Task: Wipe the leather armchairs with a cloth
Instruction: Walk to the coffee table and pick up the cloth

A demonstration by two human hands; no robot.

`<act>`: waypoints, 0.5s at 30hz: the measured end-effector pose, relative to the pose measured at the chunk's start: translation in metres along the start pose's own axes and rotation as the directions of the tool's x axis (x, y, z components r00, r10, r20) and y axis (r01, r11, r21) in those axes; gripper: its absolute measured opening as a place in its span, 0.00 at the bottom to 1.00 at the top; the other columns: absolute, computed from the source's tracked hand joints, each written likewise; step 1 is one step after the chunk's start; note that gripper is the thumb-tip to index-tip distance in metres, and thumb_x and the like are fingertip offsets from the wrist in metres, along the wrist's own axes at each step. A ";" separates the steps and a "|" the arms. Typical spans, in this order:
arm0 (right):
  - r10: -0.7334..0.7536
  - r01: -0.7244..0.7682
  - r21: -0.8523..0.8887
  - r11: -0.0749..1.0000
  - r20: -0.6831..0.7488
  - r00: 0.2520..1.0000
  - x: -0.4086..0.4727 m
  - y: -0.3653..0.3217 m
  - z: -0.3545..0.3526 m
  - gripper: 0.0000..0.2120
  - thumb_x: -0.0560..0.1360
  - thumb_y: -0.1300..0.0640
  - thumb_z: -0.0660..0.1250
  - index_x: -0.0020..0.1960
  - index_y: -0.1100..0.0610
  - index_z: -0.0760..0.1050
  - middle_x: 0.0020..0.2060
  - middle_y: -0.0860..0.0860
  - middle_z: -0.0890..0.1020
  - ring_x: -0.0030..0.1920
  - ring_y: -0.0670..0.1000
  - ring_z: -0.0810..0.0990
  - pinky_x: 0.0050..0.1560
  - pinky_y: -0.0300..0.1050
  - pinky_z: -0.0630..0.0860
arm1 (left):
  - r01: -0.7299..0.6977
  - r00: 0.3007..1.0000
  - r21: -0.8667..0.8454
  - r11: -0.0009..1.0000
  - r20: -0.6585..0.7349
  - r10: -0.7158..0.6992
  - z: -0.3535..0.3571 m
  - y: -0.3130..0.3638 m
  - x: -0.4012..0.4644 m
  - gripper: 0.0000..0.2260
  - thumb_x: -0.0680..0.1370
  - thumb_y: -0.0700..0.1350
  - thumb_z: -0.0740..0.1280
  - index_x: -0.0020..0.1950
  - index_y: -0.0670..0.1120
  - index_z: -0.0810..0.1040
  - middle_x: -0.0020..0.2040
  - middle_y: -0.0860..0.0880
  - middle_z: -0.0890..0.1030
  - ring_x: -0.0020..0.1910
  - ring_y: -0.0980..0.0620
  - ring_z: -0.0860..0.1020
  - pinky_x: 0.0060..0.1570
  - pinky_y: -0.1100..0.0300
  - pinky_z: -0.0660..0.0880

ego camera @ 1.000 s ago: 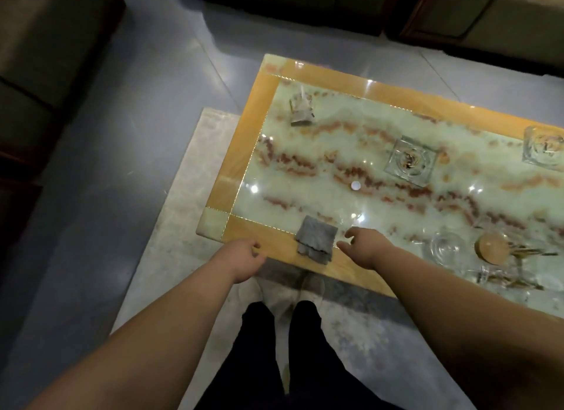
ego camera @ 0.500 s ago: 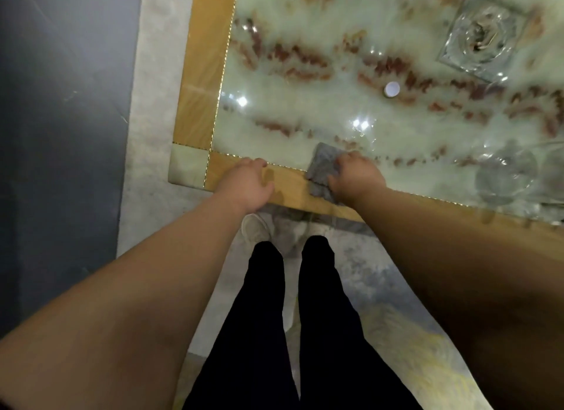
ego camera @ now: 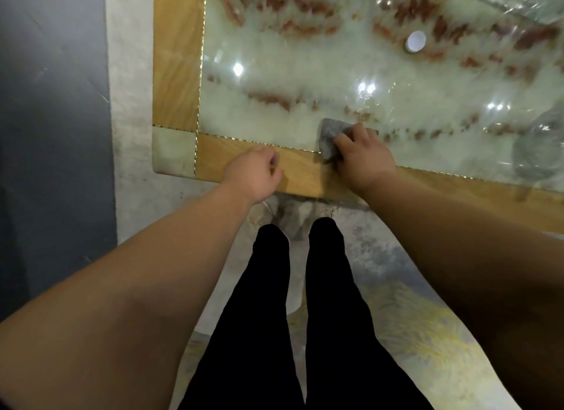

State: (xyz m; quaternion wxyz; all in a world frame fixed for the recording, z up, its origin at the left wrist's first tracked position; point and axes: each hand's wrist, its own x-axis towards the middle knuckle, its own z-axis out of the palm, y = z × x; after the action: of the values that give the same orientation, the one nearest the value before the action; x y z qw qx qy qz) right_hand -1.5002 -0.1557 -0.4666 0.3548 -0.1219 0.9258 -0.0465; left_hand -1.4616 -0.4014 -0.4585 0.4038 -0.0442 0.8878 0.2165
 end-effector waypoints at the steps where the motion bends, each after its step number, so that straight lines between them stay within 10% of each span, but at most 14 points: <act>1: 0.007 -0.008 0.023 1.000 0.037 0.999 0.000 0.000 -0.006 0.16 0.80 0.56 0.64 0.67 0.56 0.72 0.63 0.60 0.72 0.63 0.64 0.73 0.50 0.53 0.72 | 0.006 1.000 0.005 1.000 0.016 -0.006 -0.003 0.001 -0.001 0.08 0.81 0.50 0.65 0.58 0.50 0.79 0.57 0.49 0.82 0.54 0.44 0.79 0.55 0.50 0.79; 10: 0.170 -0.204 0.246 0.948 0.151 0.974 -0.049 -0.015 -0.098 0.03 0.83 0.52 0.59 0.54 0.51 0.69 0.44 0.55 0.79 0.34 0.55 0.79 0.31 0.44 0.70 | 0.023 0.999 0.000 1.000 -0.049 -0.023 -0.081 0.032 -0.062 0.10 0.82 0.53 0.64 0.59 0.51 0.80 0.55 0.49 0.82 0.55 0.44 0.80 0.54 0.50 0.79; 15: 0.087 -0.107 0.284 0.953 0.084 0.993 -0.094 -0.038 -0.161 0.07 0.83 0.48 0.56 0.53 0.51 0.67 0.46 0.57 0.81 0.42 0.57 0.77 0.41 0.49 0.71 | 0.024 0.990 0.008 1.000 -0.138 -0.022 -0.138 0.046 -0.115 0.12 0.82 0.54 0.64 0.62 0.52 0.79 0.57 0.50 0.82 0.54 0.46 0.80 0.54 0.50 0.79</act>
State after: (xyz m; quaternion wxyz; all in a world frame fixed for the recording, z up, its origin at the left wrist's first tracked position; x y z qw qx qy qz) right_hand -1.5330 -0.1684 -0.2790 0.4031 -0.0248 0.9009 -0.1590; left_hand -1.4924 -0.4291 -0.2780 0.3443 -0.0671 0.9140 0.2038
